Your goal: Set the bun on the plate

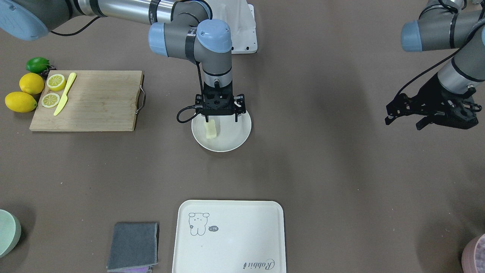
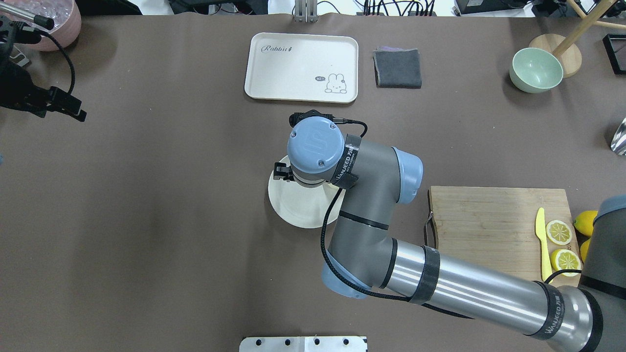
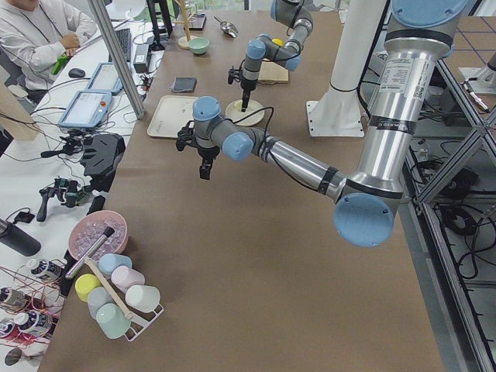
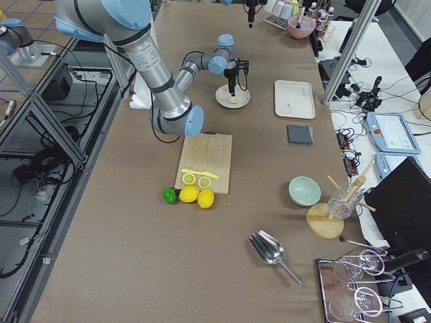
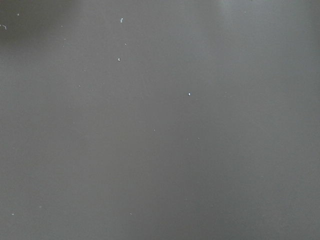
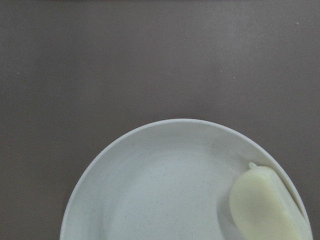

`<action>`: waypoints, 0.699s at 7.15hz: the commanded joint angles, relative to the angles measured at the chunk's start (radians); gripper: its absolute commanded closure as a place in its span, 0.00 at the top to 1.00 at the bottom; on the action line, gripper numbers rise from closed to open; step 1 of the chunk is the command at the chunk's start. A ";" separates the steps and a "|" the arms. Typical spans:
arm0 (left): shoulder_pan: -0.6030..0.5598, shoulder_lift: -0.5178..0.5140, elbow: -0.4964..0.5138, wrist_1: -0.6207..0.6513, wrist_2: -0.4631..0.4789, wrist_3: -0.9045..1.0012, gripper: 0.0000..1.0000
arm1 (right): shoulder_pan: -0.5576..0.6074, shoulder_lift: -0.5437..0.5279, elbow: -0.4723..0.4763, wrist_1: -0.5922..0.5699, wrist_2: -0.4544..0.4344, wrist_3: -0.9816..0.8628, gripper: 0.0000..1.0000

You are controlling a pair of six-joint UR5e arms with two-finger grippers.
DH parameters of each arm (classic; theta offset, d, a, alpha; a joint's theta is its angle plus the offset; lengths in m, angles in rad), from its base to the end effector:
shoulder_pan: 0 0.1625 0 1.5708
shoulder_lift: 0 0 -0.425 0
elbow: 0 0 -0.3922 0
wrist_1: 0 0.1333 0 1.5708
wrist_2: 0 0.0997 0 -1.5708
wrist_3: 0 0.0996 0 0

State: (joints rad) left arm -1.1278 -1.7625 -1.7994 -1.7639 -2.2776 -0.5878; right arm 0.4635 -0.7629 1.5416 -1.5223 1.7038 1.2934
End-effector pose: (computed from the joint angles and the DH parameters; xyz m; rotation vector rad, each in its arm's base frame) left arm 0.1798 -0.5391 0.4242 0.1735 0.8831 0.0818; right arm -0.5962 -0.4322 0.1742 0.1823 -0.8157 0.1201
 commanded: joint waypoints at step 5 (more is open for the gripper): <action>-0.453 0.023 0.055 0.569 0.054 0.864 0.98 | 0.376 -0.186 0.188 -0.095 0.325 -0.386 1.00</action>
State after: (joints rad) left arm -1.4800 -1.7455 -1.7744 -1.3026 -2.2918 0.0451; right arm 0.7483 -0.8937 1.6614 -1.5528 1.9501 1.0267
